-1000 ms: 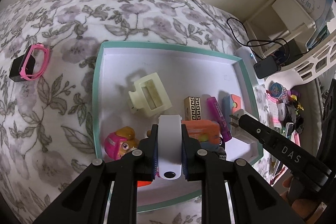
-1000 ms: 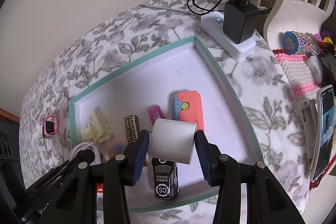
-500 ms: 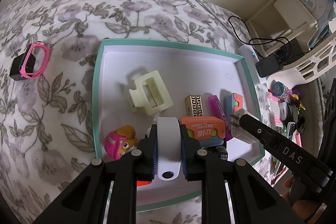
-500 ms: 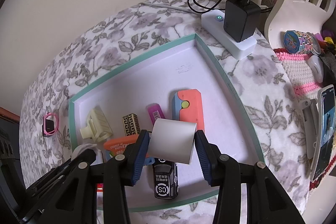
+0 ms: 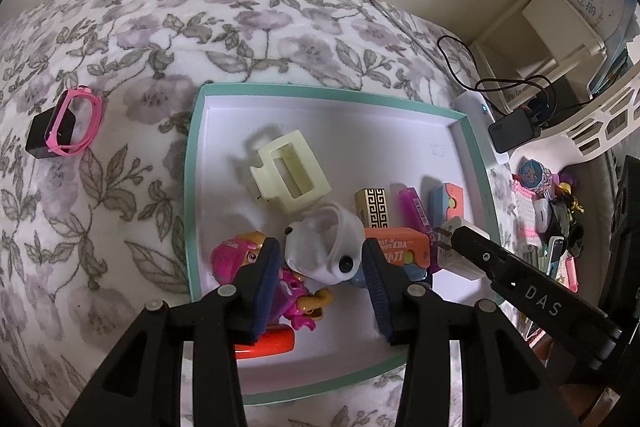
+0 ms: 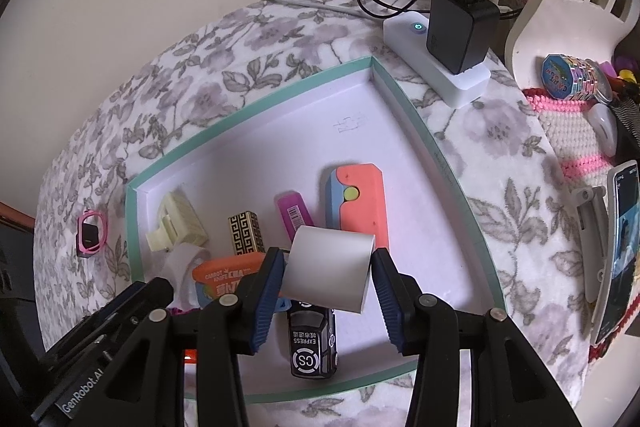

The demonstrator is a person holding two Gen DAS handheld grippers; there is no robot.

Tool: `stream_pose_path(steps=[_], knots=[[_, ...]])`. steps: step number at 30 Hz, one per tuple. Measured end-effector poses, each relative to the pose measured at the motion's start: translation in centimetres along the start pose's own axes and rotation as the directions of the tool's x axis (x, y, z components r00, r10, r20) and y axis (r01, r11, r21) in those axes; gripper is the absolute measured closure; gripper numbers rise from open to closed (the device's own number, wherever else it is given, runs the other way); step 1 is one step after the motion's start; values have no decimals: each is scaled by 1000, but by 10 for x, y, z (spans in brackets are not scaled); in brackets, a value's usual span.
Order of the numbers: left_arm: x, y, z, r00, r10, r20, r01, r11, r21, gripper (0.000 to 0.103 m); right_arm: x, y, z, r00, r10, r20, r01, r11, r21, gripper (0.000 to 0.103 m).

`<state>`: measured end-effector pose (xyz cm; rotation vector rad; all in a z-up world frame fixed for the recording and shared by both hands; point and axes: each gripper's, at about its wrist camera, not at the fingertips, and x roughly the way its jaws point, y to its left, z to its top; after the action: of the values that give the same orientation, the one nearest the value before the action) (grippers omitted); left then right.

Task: Organize rigid objects
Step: 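Lower the white case and white cube into the tray and open both tools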

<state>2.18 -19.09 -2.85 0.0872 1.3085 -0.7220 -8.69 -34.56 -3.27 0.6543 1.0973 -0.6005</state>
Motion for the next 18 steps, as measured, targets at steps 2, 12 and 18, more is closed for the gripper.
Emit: stream_pose_path(steps=[2, 12, 18], knots=[[-2, 1, 1, 1000, 3, 5, -3, 1000, -2, 59, 0, 0, 0, 1000, -3, -1, 3, 1000, 2, 54], [-9, 13, 5, 997, 67, 27, -66, 997, -30, 51, -6, -2, 2, 1000, 2, 28, -2, 1000, 5, 42], [-11, 24, 8, 993, 111, 46, -108, 992, -68, 28, -7, 0, 3, 999, -7, 54, 8, 1000, -15, 24]])
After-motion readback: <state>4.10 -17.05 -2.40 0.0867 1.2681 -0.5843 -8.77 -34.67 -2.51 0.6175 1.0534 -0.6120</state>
